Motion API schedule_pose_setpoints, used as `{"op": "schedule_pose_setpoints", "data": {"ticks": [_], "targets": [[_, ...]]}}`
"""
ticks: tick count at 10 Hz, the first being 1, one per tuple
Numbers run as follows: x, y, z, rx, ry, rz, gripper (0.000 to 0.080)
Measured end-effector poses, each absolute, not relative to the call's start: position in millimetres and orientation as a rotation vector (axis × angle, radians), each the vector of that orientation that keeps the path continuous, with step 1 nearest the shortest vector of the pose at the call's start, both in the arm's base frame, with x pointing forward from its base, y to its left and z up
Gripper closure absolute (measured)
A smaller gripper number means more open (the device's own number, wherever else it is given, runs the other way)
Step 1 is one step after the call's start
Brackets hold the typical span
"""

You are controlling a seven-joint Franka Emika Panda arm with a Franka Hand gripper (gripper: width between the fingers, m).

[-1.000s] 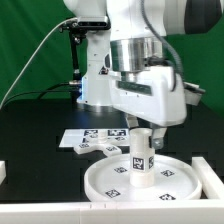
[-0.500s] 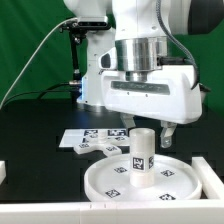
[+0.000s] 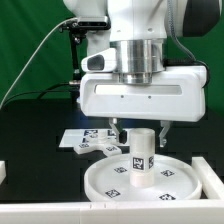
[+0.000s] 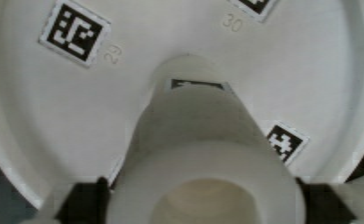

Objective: Assemble round table

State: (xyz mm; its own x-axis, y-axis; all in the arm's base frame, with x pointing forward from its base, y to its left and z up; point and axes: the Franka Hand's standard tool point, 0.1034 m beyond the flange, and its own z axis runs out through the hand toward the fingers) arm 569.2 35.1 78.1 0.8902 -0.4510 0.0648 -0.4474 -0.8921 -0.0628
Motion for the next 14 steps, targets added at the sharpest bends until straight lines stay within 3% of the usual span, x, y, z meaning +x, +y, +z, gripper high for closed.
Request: {"op": "schedule_pose_setpoints", "data": {"ticks": [2, 6, 10, 13, 14], "targets": [[568.7, 33.9, 77.8, -2.95, 0.916, -0.114, 0.0398], [565.8, 33.8, 76.9, -2.655, 1.594, -0.107, 0.0398], [560.8, 32.5, 75.8, -1.918, 2.344, -0.03, 0.0396], [560.8, 34.3, 75.7, -1.653, 2.514, 0.007, 0.0396], [559.6, 34.5, 75.3, -1.769, 2.444, 0.016, 0.0307]]}}
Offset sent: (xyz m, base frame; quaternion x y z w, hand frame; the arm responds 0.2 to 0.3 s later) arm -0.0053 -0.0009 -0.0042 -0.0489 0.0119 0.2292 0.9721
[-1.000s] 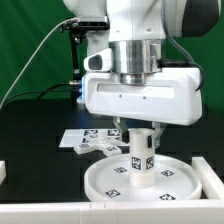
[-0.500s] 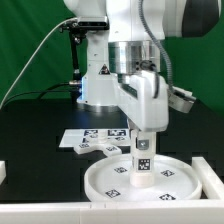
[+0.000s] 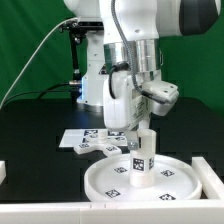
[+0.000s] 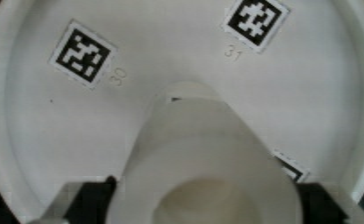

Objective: Assemble round table

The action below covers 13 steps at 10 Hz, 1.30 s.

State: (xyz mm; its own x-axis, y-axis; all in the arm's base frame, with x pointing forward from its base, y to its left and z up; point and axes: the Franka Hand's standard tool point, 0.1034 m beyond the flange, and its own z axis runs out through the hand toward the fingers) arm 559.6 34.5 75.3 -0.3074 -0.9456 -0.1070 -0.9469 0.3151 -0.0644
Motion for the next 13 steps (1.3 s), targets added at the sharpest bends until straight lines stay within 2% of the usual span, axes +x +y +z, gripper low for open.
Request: {"op": "schedule_pose_setpoints", "data": {"ticks": [1, 2, 3, 8, 11, 13], "targets": [[559.4, 35.8, 77.2, -1.915, 2.342, 0.059, 0.0202], [561.0, 34.7, 77.6, -2.111, 2.155, 0.033, 0.0202], [560.1, 34.1, 77.1, -2.299, 1.949, 0.031, 0.0162], [559.8, 28.6, 77.0, -2.682, 1.394, -0.013, 0.015], [564.6, 30.4, 78.7, -2.918, 0.833, -0.056, 0.015], [564.6, 28.6, 78.7, -2.921, 0.837, -0.056, 0.015]]}}
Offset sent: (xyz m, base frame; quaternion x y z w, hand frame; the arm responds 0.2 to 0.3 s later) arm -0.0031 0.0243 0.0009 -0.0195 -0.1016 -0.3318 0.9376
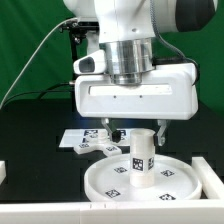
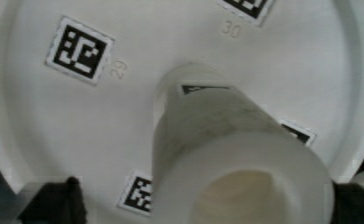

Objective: Assemble round table

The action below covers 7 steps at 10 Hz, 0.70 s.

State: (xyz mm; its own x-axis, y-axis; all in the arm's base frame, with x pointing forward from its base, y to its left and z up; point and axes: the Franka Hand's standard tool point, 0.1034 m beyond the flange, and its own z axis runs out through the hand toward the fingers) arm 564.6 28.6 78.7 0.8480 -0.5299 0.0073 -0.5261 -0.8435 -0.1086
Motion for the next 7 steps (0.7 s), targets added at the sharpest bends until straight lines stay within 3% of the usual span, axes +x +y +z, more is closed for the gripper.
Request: {"op": "schedule_pose_setpoints", "data": {"ticks": [1, 2, 3, 7], "targets": [[564.6, 28.5, 78.8, -2.91, 0.872, -0.054, 0.0243], [564.6, 28.5, 78.7, -2.909, 0.88, -0.054, 0.0243], [564.6, 28.5, 78.8, -2.877, 0.974, -0.049, 0.0399], [564.0, 32.5, 78.1, -2.664, 1.477, -0.021, 0.0397]]}}
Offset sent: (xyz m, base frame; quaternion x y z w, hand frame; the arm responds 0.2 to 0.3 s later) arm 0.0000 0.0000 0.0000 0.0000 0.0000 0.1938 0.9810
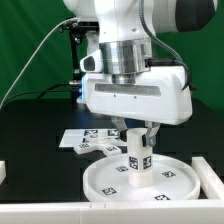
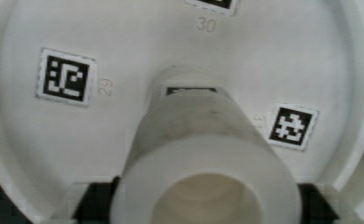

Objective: Assemble round table

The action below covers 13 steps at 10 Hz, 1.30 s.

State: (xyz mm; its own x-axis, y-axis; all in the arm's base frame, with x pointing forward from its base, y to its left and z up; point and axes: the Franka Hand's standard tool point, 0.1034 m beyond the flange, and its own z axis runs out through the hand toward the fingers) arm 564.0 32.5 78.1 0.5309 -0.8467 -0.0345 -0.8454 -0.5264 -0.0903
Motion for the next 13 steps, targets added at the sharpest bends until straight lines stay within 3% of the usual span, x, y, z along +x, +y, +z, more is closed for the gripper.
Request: {"op": "schedule_pose_setpoints", "data": {"ticks": [8, 13], "targets": [[563.1, 35.3, 78.0, -1.674, 2.53, 0.015, 0.0396], [560.1, 34.5, 76.8, -1.338, 2.691, 0.009, 0.0396]]}}
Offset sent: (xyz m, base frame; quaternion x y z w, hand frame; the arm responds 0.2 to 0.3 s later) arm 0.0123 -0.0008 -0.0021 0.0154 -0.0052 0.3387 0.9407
